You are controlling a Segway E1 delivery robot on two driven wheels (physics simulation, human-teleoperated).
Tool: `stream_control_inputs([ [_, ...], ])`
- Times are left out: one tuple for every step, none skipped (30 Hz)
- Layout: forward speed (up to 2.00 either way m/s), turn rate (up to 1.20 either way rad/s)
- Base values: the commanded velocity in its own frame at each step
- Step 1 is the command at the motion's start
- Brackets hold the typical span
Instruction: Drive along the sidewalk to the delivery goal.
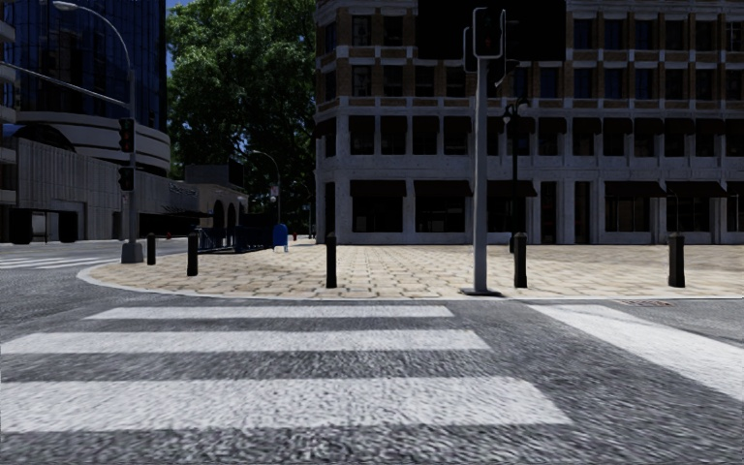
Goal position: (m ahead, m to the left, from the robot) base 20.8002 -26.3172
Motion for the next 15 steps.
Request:
stream_control_inputs([
  [1.98,0.0],
  [1.98,0.0],
  [1.98,0.0],
  [1.98,0.0],
  [1.98,0.0],
  [1.98,0.0],
  [1.98,0.0],
  [1.98,0.0],
  [1.98,0.0],
  [1.98,0.0],
  [1.98,0.0],
  [1.98,0.0],
  [1.98,0.0],
  [1.98,0.0],
  [1.98,0.0],
])
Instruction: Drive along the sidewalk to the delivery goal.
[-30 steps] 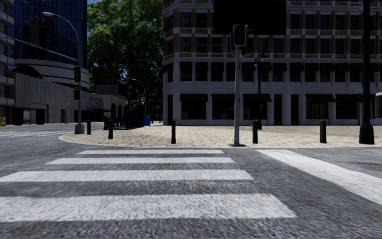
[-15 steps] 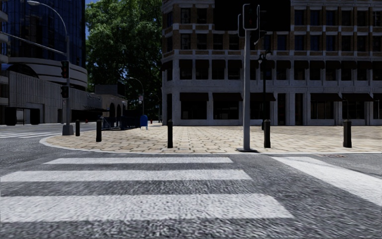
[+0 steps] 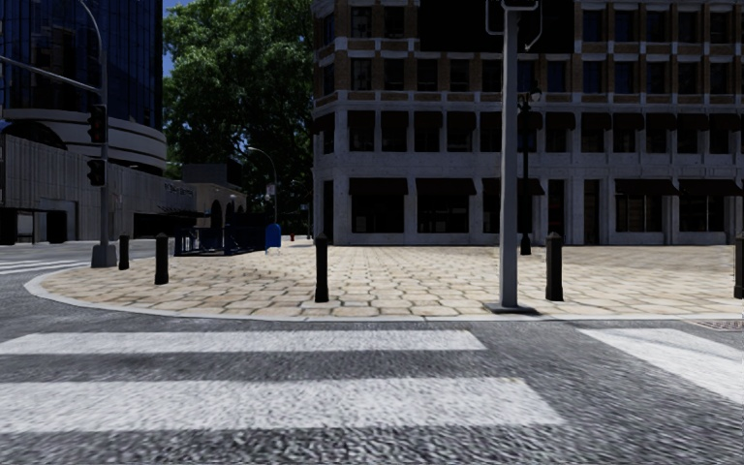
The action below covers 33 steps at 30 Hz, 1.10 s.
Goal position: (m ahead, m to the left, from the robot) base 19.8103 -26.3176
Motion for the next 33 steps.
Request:
stream_control_inputs([
  [1.98,0.0],
  [1.98,0.0],
  [1.98,0.0],
  [1.98,0.0],
  [1.98,0.0],
  [1.98,0.0],
  [1.98,0.0],
  [1.98,0.0],
  [1.98,-0.03],
  [1.98,-0.07],
  [1.98,-0.12],
  [1.98,-0.12],
  [1.98,-0.14],
  [1.98,-0.14],
  [1.98,-0.15],
  [1.98,-0.15],
  [1.98,-0.17],
  [1.98,-0.21],
  [1.98,-0.21],
  [1.98,-0.23],
  [1.98,-0.24],
  [1.98,-0.25],
  [1.98,-0.25],
  [1.98,-0.32],
  [1.98,-0.35],
  [1.98,-0.35],
  [1.98,-0.35],
  [1.98,-0.36],
  [1.98,-0.36],
  [1.98,-0.36],
  [1.98,-0.36],
  [1.97,-0.36],
  [1.92,-0.36],
])
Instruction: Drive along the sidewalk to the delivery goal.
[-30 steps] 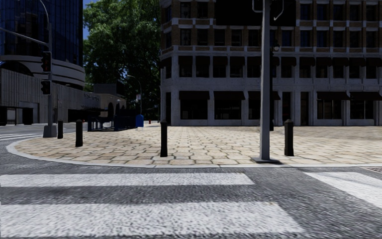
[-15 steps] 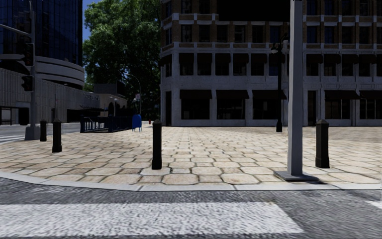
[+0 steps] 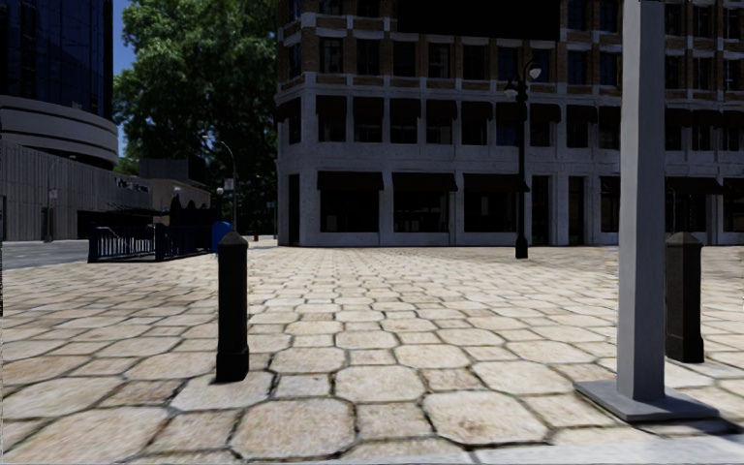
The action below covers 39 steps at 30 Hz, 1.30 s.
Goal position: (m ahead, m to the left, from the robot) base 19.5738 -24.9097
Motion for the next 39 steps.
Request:
stream_control_inputs([
  [1.92,-0.36],
  [1.86,-0.36],
  [1.8,-0.36],
  [1.71,-0.33],
  [1.66,-0.21],
  [1.66,-0.21],
  [1.63,-0.05],
  [1.59,0.0],
  [1.54,0.0],
  [1.54,0.0],
  [1.45,0.0],
  [1.41,0.0],
  [1.4,0.0],
  [1.4,0.0],
  [1.38,0.0],
  [1.37,0.0],
  [1.37,0.0],
  [1.36,0.0],
  [1.36,0.0],
  [1.36,0.0],
  [1.36,0.0],
  [1.35,-0.07],
  [1.35,-0.1],
  [1.35,-0.1],
  [1.35,-0.12],
  [1.35,-0.14],
  [1.35,-0.15],
  [1.35,-0.15],
  [1.35,-0.15],
  [1.35,-0.15],
  [1.35,-0.15],
  [1.35,-0.15],
  [1.35,-0.15],
  [1.35,-0.15],
  [1.35,-0.15],
  [1.35,-0.15],
  [1.35,-0.15],
  [1.35,-0.15],
  [1.35,-0.17],
])
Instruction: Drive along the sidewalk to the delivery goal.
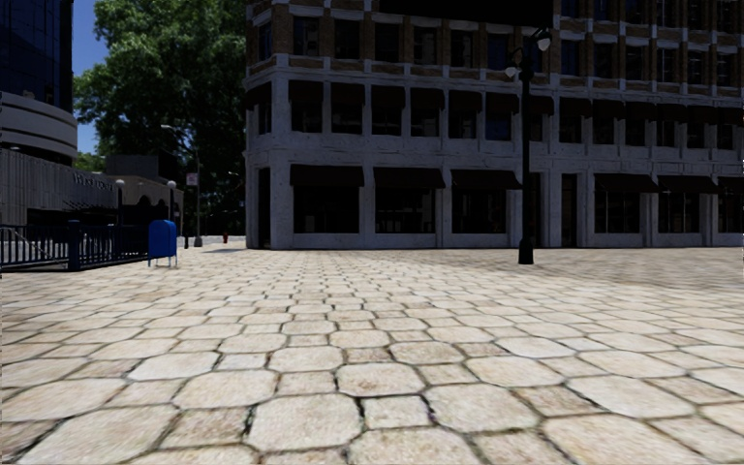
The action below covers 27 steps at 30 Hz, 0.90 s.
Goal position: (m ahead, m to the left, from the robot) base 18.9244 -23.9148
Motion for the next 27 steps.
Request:
stream_control_inputs([
  [1.35,-0.17],
  [1.35,-0.2],
  [1.37,-0.21],
  [1.39,-0.22],
  [1.39,-0.22],
  [1.52,-0.22],
  [2.0,-0.22],
  [2.0,-0.23],
  [2.0,-0.23],
  [2.0,-0.25],
  [2.0,-0.27],
  [2.0,-0.28],
  [2.0,-0.28],
  [2.0,-0.29],
  [2.0,-0.3],
  [2.0,-0.3],
  [2.0,-0.33],
  [2.0,-0.35],
  [2.0,-0.37],
  [2.0,-0.37],
  [2.0,-0.39],
  [2.0,-0.42],
  [2.0,-0.43],
  [2.0,-0.43],
  [2.0,-0.43],
  [2.0,-0.44],
  [2.0,-0.44],
])
